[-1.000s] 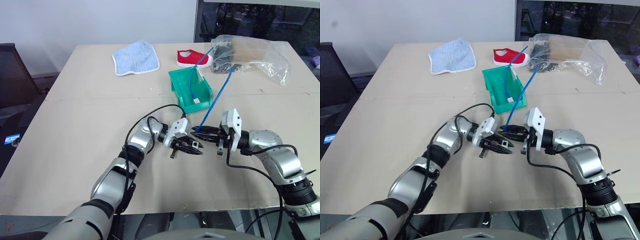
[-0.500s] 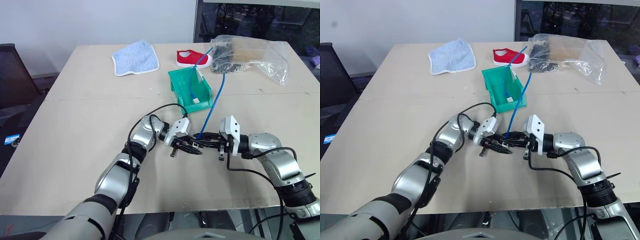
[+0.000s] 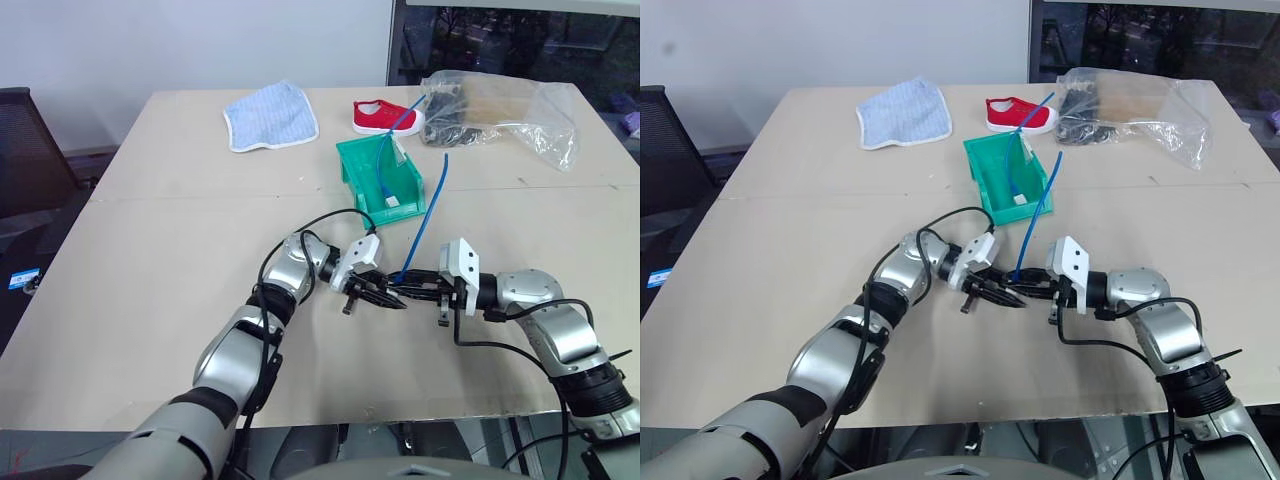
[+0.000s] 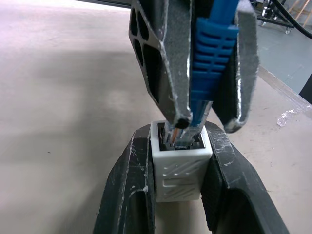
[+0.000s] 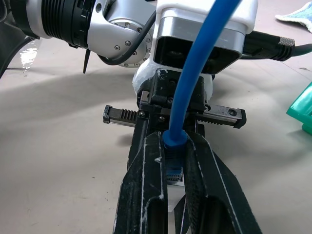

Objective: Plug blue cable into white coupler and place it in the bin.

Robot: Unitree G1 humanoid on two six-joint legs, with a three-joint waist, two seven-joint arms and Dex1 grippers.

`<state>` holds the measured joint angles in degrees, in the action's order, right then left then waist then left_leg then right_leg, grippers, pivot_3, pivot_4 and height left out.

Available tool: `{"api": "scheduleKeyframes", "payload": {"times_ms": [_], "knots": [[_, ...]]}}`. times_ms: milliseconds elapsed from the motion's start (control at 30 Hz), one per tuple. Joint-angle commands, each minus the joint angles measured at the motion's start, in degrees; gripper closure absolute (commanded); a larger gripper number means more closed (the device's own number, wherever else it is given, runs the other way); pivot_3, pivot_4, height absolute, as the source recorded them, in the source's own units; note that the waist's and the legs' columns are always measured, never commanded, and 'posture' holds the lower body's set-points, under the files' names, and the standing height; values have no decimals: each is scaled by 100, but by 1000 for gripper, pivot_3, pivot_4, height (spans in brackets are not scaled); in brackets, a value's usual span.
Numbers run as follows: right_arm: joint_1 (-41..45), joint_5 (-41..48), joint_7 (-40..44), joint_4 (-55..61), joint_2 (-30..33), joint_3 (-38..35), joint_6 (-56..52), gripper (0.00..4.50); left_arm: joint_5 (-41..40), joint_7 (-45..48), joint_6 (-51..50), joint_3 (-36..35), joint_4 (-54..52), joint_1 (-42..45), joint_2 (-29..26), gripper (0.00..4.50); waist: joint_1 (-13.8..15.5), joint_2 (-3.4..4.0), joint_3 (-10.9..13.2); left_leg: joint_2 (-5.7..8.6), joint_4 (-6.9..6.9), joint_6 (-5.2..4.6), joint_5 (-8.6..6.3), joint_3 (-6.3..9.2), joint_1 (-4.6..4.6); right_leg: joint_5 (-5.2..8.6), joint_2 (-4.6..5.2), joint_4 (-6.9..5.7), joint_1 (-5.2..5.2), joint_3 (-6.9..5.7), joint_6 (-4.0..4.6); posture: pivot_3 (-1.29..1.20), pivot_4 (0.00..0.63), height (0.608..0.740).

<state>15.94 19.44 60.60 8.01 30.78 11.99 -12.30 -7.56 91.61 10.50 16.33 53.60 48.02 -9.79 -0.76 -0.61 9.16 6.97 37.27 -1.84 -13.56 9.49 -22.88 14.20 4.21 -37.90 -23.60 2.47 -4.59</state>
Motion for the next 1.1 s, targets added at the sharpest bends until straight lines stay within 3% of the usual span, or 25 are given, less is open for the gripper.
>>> {"api": "scheduleKeyframes", "payload": {"times_ms": [33, 233, 367, 500, 1033, 1100], "knots": [[-107, -135, 131, -37, 86, 176, -59, 4500, -127, 16, -16, -211, -119, 170, 68, 3877, 0, 0, 0, 0, 0, 0, 0, 0, 0, 0, 0, 0, 0, 0, 0, 0, 150, 740], [-85, -241, 103, -483, 28, 274, -160, 4500, -141, 27, -23, -227, -194, 131, 97, 3877, 0, 0, -1, 0, 1, 0, 0, 0, 2, 0, 0, -1, 1, 0, 0, 0, 150, 740], [-90, -874, 111, -1066, 252, 741, -215, 4500, -264, 29, -152, -306, -343, 164, 195, 3877, -8, 0, -14, 0, 1, 0, 0, -3, 13, 0, -1, -7, 5, 3, 0, 0, 150, 740], [-86, -531, 177, -1092, 261, 746, -967, 4500, -404, 18, -319, -383, -561, 233, 270, 3877, -9, -2, -41, 0, 1, -15, -9, 1, 18, 0, -3, -7, 7, 1, 0, 0, 150, 740], [126, 164, 435, -933, 200, 714, -2002, 4500, -743, -128, -660, -775, -1011, 331, 607, 3877, 41, -4, -45, 4, 1, -9, -6, 3, 6, 0, 6, 1, 6, -2, 0, 0, 150, 740], [157, 139, 372, -935, 144, 584, -1721, 4500, -719, -131, -679, -780, -1016, 323, 607, 3877, 42, -4, -45, 6, 2, -1, -1, 3, 4, 0, 8, 2, 6, -2, 0, 0, 150, 740]]}}
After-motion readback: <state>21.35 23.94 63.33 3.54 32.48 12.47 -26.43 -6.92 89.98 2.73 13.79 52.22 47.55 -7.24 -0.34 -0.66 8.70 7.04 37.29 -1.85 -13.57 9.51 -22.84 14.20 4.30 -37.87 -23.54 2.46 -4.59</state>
